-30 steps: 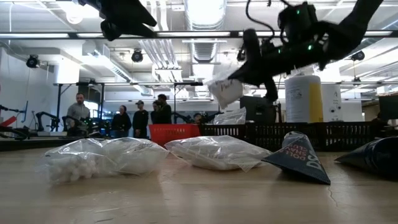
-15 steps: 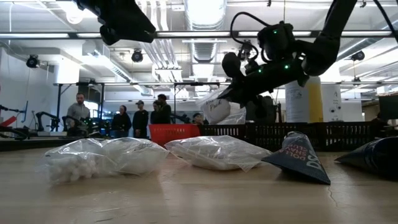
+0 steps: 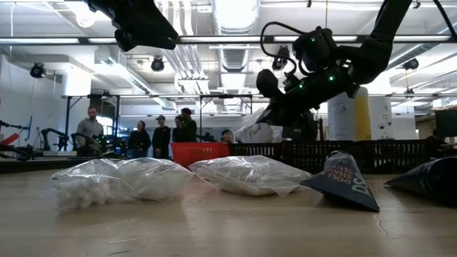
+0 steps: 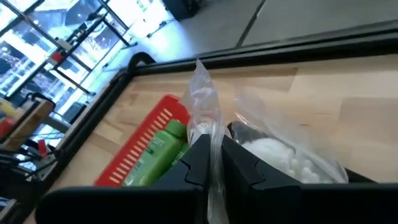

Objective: Pick & Place Travel size toiletries
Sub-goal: Put the cotton pack into the left black bin

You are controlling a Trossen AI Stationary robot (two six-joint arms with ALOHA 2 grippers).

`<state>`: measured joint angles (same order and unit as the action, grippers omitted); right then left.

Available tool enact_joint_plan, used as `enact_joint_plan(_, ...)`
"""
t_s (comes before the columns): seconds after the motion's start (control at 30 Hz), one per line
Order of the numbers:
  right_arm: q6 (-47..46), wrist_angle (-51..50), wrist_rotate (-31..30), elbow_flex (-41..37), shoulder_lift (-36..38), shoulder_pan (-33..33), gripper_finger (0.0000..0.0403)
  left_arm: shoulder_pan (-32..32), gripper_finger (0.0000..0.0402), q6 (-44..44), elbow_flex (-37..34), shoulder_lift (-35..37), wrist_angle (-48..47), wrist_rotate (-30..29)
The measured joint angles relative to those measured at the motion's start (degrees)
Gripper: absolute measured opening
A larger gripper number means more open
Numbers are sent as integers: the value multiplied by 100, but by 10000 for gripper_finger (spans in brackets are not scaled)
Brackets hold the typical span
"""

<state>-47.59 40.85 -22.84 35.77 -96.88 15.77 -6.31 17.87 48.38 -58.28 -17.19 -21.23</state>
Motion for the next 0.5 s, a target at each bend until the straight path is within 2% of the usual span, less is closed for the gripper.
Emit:
enact_joint_plan(0.2, -38, -79, -370, 0, 0, 9, 45, 0, 183, 4, 0, 0, -14, -84)
enact_joint_plan(0.4, -165, -606, 20, 2, -2, -8, 92, 0, 183, 4, 0, 0, -13, -94)
enact_joint_plan(0.5, -177, -738, 23, 0, -4, -77, 121, 0, 183, 4, 0, 0, -13, -97)
